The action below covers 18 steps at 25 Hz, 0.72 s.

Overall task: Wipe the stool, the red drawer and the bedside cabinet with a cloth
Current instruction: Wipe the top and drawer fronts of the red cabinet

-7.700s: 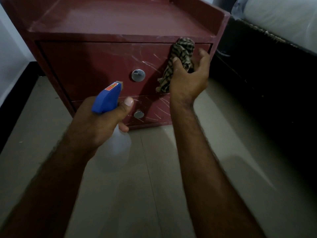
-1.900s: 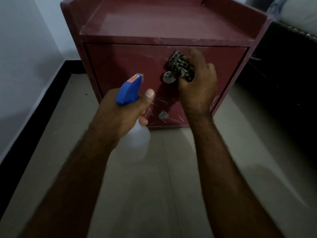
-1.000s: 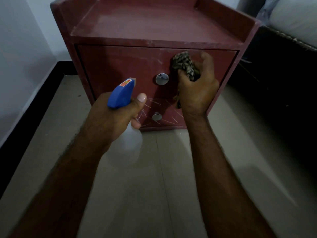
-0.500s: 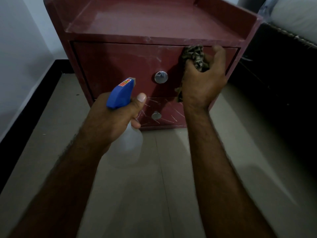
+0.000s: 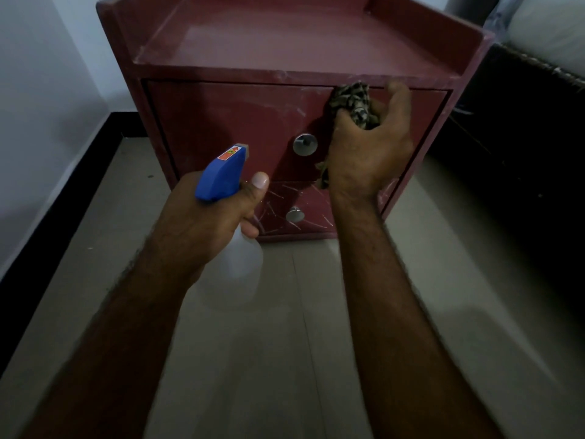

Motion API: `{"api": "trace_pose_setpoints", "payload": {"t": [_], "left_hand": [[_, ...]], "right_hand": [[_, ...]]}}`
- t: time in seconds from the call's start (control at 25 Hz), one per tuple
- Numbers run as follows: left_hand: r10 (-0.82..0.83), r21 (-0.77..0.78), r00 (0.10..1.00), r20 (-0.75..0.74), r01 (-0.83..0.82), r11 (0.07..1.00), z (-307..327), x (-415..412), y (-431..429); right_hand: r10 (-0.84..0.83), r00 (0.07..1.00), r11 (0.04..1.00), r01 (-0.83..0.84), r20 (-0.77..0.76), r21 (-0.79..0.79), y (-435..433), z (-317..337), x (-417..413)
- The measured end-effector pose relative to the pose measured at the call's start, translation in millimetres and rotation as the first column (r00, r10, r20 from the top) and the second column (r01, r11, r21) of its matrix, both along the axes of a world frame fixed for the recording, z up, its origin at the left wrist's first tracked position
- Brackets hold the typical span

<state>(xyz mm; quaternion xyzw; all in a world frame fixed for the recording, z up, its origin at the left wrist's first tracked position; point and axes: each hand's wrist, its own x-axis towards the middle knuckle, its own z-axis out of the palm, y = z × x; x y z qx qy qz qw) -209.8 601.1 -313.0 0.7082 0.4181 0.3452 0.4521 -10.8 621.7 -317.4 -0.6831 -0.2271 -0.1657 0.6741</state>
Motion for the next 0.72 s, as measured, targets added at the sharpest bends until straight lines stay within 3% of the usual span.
{"api": "trace_pose_setpoints", "payload": {"t": [0.52, 0.72], "left_hand": [[0.025, -0.006, 0.999, -0.019, -0.025, 1.0, 4.3, -10.7, 6.0], [0.011, -0.004, 1.0, 0.008, -0.011, 1.0, 5.0, -13.8, 7.4]], "right_hand": [[0.185, 0.983, 0.983, -0.185, 0.005, -0.01, 5.5, -1.7, -20.4], [0.101, 0.993, 0.995, -0.1, -0.057, 0.018, -2.6, -1.9, -8.1]]}}
